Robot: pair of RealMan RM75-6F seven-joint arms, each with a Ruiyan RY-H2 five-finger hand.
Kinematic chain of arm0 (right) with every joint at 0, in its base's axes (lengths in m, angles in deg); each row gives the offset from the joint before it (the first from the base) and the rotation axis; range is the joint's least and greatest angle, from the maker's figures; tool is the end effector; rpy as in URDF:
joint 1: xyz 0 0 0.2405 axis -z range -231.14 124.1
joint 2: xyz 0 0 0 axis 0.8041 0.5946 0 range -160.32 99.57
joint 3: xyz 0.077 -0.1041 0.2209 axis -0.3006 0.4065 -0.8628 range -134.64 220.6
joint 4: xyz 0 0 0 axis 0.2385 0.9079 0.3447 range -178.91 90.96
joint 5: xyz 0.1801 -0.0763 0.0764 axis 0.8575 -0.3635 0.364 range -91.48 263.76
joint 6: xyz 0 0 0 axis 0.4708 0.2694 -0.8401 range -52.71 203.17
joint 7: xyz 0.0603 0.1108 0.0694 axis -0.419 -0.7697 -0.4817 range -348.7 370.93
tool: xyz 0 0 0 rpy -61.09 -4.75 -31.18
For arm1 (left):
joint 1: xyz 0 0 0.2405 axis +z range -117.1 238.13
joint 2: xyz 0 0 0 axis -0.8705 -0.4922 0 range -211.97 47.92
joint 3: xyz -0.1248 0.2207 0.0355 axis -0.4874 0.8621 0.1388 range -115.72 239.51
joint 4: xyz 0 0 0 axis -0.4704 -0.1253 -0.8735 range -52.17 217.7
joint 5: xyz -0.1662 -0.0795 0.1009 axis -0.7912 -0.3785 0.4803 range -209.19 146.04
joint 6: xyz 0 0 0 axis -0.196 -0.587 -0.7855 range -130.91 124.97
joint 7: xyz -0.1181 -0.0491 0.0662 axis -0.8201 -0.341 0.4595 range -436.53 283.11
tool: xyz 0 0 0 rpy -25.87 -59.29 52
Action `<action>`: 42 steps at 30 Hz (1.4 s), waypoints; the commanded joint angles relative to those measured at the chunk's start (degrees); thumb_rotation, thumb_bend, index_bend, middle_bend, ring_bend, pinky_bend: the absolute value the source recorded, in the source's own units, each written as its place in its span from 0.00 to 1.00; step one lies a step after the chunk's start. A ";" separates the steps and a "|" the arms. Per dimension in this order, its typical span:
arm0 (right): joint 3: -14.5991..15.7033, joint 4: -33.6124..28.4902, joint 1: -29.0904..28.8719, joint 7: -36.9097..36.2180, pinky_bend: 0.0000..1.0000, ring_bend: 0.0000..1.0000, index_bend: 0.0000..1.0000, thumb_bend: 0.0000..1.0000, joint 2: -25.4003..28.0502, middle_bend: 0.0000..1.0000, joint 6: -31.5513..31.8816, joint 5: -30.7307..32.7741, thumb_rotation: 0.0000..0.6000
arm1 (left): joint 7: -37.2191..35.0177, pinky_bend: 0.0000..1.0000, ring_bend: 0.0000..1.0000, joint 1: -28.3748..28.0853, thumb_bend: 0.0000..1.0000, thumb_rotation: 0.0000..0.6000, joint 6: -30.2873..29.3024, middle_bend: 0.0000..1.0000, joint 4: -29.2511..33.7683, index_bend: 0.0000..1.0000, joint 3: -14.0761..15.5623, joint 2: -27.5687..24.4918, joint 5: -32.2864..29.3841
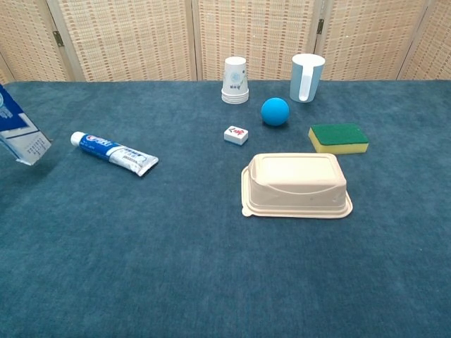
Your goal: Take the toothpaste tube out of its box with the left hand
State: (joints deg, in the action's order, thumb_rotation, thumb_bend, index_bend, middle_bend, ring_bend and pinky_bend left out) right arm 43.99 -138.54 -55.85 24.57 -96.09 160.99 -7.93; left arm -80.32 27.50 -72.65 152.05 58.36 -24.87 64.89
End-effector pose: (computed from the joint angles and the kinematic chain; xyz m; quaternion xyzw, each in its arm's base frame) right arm -0.2933 -0.1514 0.1324 0.6680 -0.3294 0.3394 0.5744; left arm -0.2629 0.3488 0.2199 -0.7810 -0.1067 -0.3059 0.5340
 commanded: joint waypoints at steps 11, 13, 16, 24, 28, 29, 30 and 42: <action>0.02 -0.14 -0.02 0.01 0.00 0.00 0.00 0.13 0.04 0.00 -0.02 0.14 1.00 | -9.62 0.02 0.00 0.67 0.09 1.00 3.57 0.00 -12.59 0.00 1.92 9.99 -4.15; 0.03 -0.13 -0.05 0.02 0.00 0.00 0.00 0.13 0.05 0.00 -0.08 0.13 1.00 | -8.95 0.01 0.00 0.76 0.09 1.00 3.23 0.00 -12.21 0.00 1.67 9.21 -4.50; 0.12 -0.13 -0.03 0.05 0.00 0.00 0.00 0.13 0.03 0.00 -0.02 -0.06 1.00 | -6.66 0.00 0.00 1.11 0.09 1.00 3.52 0.00 -11.09 0.00 1.19 7.39 -5.85; 0.13 -0.21 -0.05 0.48 0.00 0.00 0.00 0.13 -0.14 0.00 -0.04 -0.06 1.00 | -2.00 0.00 0.00 2.39 0.09 1.00 4.16 0.00 -8.95 0.00 1.18 4.79 -7.90; 0.15 -0.25 -0.12 0.55 0.00 0.00 0.00 0.13 -0.15 0.00 -0.24 0.02 1.00 | -0.79 0.00 0.00 2.77 0.09 1.00 4.21 0.00 -7.22 0.00 1.51 4.56 -7.98; 0.16 -0.25 -0.10 0.54 0.00 0.00 0.00 0.13 -0.13 0.00 -0.19 0.00 1.00 | -0.35 0.00 0.00 2.85 0.09 1.00 4.31 0.00 -6.66 0.00 1.58 4.44 -8.06; 0.15 -0.25 -0.07 0.50 0.00 0.00 0.00 0.13 -0.11 0.00 -0.11 -0.02 1.00 | 0.35 0.00 0.00 2.96 0.10 1.00 4.52 0.00 -5.96 0.00 1.67 4.23 -8.22; 0.28 -0.15 0.11 -0.34 0.00 0.00 0.00 0.13 0.26 0.00 0.35 -0.36 1.00 | 9.64 0.00 0.00 10.25 0.11 1.00 -1.70 0.00 5.39 0.00 2.82 6.90 -11.75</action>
State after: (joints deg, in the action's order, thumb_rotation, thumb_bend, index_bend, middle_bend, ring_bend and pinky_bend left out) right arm 44.26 -138.68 -55.74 24.22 -95.84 161.35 -8.30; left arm -71.66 35.55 -72.12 155.98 60.62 -19.67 53.98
